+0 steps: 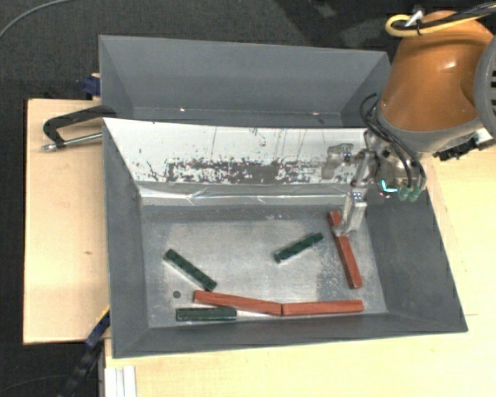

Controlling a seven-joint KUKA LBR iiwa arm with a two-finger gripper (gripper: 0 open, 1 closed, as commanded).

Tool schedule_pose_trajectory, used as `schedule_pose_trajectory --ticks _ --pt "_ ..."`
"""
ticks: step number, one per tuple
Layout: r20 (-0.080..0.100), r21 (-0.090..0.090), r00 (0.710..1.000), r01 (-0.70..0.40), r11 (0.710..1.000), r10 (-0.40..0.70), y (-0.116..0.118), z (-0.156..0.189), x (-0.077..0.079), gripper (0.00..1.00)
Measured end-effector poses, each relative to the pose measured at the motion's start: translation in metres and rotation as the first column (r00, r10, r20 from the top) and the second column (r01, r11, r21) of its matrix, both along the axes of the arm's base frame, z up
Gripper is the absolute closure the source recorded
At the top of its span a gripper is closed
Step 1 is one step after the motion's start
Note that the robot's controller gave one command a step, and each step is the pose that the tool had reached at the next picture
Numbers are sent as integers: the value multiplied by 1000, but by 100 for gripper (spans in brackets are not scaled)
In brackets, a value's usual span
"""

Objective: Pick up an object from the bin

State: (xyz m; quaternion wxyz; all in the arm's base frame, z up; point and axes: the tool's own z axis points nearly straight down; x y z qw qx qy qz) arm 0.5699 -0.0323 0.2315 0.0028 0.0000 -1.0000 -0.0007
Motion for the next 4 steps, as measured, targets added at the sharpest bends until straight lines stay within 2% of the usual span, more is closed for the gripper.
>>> schedule_pose_trajectory --ticks 1,2,3,4 --pt "-2 1 987 -160 987 160 6 -137 -41 0" --pt "10 -1 977 -212 977 212 14 -162 -21 0" --pt "11 -1 977 -212 977 212 14 -160 -21 100" --pt "22 -3 981 -194 981 194 39 18 -4 100"
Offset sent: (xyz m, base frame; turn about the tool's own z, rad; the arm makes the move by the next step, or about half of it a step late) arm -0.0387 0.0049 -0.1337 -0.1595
